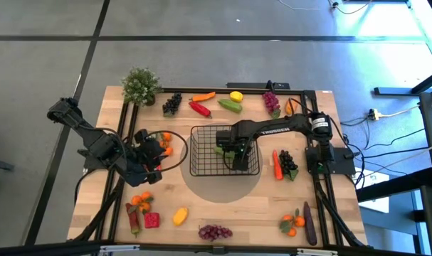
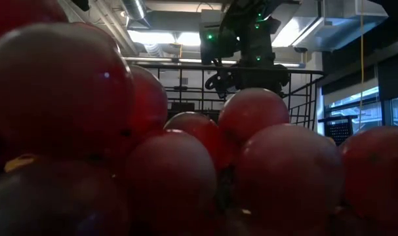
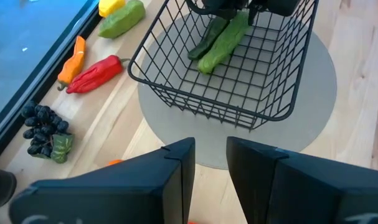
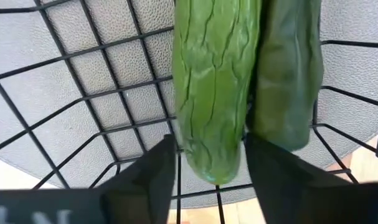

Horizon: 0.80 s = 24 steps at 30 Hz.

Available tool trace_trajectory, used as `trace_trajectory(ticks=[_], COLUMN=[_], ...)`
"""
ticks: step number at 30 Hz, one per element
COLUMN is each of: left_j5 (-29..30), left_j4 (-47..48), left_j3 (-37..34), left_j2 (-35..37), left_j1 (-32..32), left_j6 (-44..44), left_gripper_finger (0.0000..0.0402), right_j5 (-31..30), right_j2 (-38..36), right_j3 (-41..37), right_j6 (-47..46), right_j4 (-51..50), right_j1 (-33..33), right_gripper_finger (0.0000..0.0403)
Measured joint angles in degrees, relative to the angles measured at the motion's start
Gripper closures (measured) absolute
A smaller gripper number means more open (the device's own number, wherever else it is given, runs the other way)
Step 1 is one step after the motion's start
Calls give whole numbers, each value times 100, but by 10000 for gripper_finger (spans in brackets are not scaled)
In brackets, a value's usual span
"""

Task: Build produce basket
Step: Put the cucumber into the basket

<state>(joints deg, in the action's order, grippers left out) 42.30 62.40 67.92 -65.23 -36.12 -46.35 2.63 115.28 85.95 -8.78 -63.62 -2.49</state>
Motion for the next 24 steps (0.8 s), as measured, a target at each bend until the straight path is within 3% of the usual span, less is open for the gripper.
trace_trajectory(ticks=[5,14,20,24], left_j5=[0,0,20,58], left_j4=[-1,0,-3,-3], left_j3=[0,0,0,0], left_j2=[0,0,0,0], left_j1=[0,0,214,574], left_j6=[0,-35,-515,-561], left_gripper_finger=[321,321,321,321], right_j5=[89,174,-361,-1087], right_j2=[1,0,0,0], right_j3=[241,1385,2548,3435], right_j6=[-272,-425,-594,-606], right_j4=[-282,-1150,-1911,-2656], right_j1=[1,98,174,115], right_gripper_finger=[187,185,186,186])
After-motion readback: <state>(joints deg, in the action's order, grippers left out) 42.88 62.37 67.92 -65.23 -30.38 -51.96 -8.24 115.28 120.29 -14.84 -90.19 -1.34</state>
